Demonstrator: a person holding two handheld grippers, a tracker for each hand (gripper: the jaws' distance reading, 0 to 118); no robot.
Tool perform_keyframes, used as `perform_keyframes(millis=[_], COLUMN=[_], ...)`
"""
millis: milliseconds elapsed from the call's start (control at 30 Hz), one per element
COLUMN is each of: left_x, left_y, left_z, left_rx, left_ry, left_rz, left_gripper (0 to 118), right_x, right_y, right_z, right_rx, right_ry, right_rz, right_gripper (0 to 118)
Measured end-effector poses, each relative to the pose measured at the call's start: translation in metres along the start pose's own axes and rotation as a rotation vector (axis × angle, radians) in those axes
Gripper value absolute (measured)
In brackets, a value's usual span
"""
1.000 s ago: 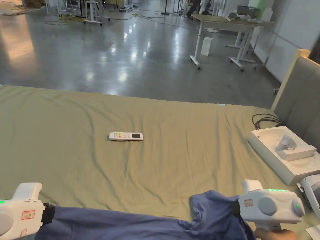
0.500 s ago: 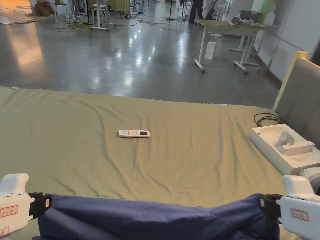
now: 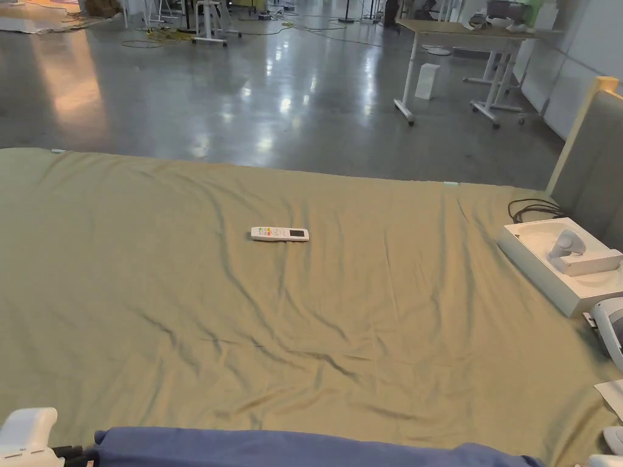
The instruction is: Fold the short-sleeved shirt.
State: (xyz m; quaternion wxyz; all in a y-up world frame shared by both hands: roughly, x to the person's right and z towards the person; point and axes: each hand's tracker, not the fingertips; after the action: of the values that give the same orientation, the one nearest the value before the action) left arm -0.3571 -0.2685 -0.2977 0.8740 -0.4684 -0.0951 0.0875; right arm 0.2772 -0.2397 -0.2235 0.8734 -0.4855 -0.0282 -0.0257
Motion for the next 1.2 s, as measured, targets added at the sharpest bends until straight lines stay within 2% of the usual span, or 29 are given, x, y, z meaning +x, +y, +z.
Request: perform_keyframes(millis=[167,367,400,467,500,533,567,700,933,1067,1100,1133,1200], left_x=[0.001,-0.016,-0.017,-0.014,-0.011,-0.009,-0.006,0.02,0.088,0.124,0.13,0.135,0.141], left_y=[-0.016,-0.017,-0.015,-0.011,-0.007,-0.002,0.003,0.029,0.067,0.075,0.076,0.078,0.082], left_z=[-0.022,-0.04,-0.038,-0.03,-0.024,-0.018,-0.012,0.01,0.033,0.045,0.047,0.05,0.052], left_rx=[-0.099,-0.121,-0.12,-0.103,-0.075,-0.038,-0.002,0.156,0.451,0.634,0.664,0.695,0.707], left_ry=[0.044,0.038,0.027,0.024,0.044,0.053,0.056,0.041,0.101,0.137,0.15,0.144,0.11], left_rz=[-0.037,0.001,0.013,0.016,0.005,-0.007,-0.017,-0.079,-0.248,-0.293,-0.29,-0.289,-0.259], left_gripper=[5,8,13,33,42,47,47,47,47,42,37,30,27], right_x=[-0.006,-0.018,-0.02,-0.023,-0.026,-0.027,-0.03,-0.044,-0.095,-0.128,-0.136,-0.143,-0.154], right_y=[-0.019,-0.013,-0.01,-0.005,-0.001,0.004,0.009,0.037,0.076,0.092,0.096,0.098,0.102], right_z=[-0.036,-0.047,-0.043,-0.032,-0.023,-0.015,-0.005,0.029,0.071,0.08,0.08,0.08,0.08], right_rx=[-0.09,-0.07,-0.065,-0.032,0.003,0.042,0.084,0.269,0.667,0.807,0.834,0.848,0.865], right_ry=[-0.042,-0.089,-0.106,-0.162,-0.188,-0.206,-0.199,-0.174,-0.077,-0.058,-0.052,-0.048,-0.048], right_rz=[0.015,0.01,0.016,0.048,0.062,0.07,0.065,0.013,-0.015,-0.014,-0.007,-0.001,0.005], right_gripper=[0,2,8,30,45,57,58,59,56,36,32,28,26])
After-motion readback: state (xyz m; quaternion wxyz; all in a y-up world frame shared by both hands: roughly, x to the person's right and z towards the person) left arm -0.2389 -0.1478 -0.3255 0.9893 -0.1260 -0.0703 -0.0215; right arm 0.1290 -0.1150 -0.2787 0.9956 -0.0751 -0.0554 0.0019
